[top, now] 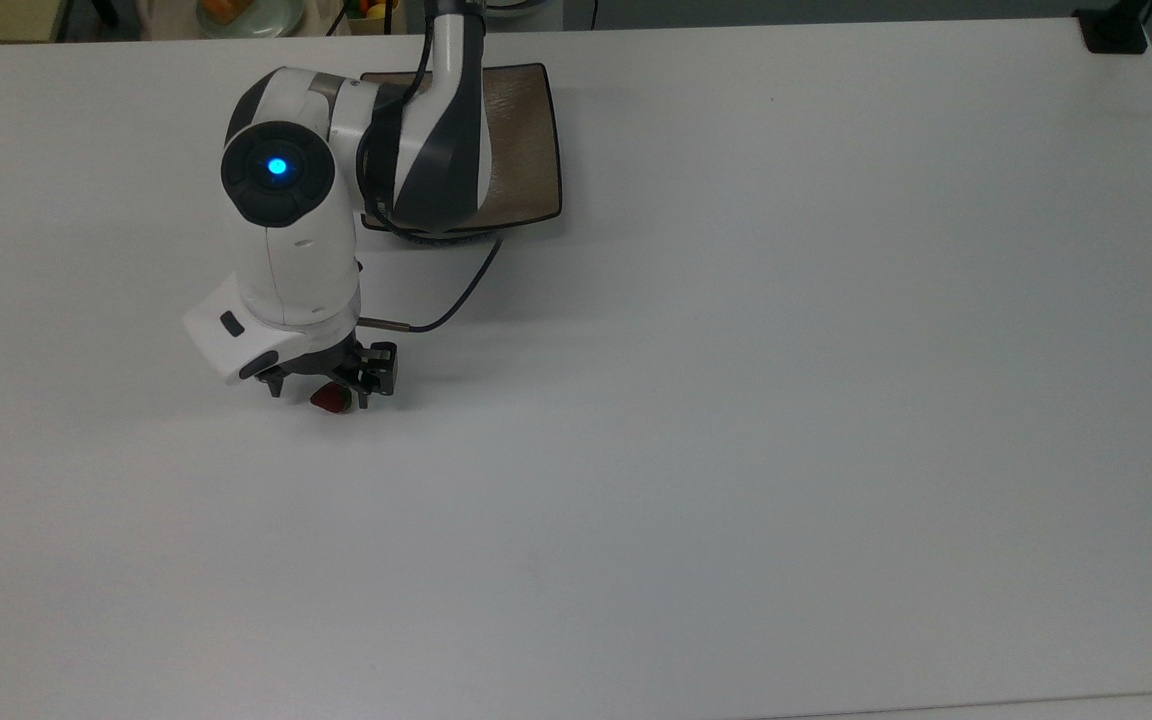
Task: Strawberries on a ceramic plate
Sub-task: 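Lower the gripper around the strawberry and close on it, then lift the strawberry and carry it over the square ceramic plate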
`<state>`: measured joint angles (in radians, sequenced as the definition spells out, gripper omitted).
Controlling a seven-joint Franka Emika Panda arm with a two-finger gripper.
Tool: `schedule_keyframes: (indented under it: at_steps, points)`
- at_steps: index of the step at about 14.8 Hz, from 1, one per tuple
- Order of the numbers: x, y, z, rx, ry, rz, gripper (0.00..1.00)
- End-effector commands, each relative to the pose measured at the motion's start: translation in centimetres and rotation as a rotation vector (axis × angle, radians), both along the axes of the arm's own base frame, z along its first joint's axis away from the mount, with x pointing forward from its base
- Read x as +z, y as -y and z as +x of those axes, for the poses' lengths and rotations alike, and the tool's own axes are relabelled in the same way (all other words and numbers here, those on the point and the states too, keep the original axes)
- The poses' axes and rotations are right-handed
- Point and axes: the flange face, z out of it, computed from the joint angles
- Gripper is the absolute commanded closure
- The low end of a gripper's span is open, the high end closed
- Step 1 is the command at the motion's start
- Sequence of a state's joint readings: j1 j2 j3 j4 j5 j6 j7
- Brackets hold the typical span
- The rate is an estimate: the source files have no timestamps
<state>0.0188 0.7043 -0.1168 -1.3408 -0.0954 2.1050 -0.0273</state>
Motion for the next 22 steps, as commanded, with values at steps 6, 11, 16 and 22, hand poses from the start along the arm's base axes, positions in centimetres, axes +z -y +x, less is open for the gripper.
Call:
schedule_keyframes:
  at_steps: [6, 11, 16, 22]
  points:
    - [-0.9, -0.5, -0.6, 0.057, -0.036, -0.017, 0.88]
    - [2.2, -0.5, -0.7, 0.047, -0.006, -0.008, 1.0]
    - [11.7, -0.4, -4.0, 0.033, 0.041, 0.02, 1.0]
    - [19.4, -3.2, -9.3, 0.098, -0.007, 0.102, 1.0]
